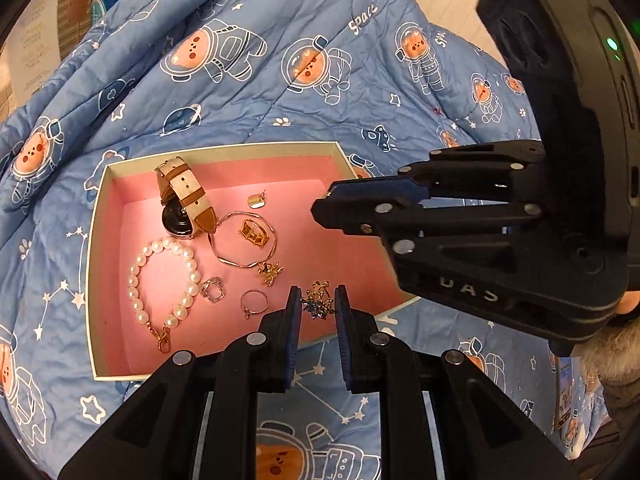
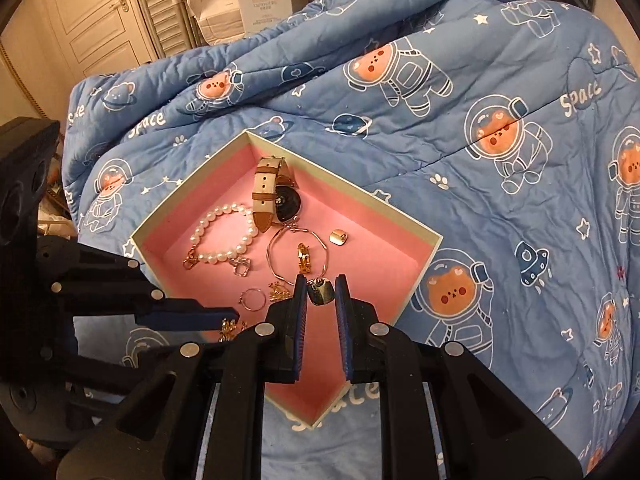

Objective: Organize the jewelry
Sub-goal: 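Carry the charm and earring into the box with both grippers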

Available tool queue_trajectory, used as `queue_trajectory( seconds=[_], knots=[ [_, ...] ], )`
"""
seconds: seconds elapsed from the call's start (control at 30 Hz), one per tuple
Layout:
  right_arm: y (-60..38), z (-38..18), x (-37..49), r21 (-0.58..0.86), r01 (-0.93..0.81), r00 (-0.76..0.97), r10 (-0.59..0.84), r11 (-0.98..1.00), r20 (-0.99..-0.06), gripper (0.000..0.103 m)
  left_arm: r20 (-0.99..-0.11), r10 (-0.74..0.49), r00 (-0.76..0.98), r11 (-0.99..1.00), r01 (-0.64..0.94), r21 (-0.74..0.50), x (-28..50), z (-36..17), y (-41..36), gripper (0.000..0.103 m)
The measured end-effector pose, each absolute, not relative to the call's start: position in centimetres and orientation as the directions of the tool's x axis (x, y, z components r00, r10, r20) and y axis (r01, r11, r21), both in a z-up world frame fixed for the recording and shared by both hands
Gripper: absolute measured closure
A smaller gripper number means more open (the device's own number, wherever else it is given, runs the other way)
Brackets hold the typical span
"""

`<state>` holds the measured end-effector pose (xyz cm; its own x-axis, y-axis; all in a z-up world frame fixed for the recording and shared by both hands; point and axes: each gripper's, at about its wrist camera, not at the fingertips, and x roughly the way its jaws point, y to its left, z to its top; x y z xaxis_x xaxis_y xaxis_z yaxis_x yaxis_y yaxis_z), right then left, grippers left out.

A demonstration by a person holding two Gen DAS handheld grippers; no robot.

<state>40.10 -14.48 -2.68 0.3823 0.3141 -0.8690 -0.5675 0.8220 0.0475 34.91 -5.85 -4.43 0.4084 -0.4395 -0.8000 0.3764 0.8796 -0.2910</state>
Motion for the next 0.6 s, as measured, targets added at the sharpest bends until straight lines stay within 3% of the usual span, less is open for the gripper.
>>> queue_trajectory(
  seconds=[0.3, 0.6],
  knots=[
    [-13.2, -5.6, 43.7, 0.097, -0.602, 0.242, 0.297, 0.792, -0.924, 0.088, -0.82, -0.449, 0.355, 0.87, 0.385, -0.309, 36.3, -5.7, -6.4, 0.087],
    [-11.7, -7.1, 45.2, 0.052, -0.625, 0.196, 0.222, 0.778, -0.955, 0.088, -0.85, -0.414, 0.326, 0.876, 0.394, -0.276, 37.7, -6.8, -7.2, 0.087]
  ],
)
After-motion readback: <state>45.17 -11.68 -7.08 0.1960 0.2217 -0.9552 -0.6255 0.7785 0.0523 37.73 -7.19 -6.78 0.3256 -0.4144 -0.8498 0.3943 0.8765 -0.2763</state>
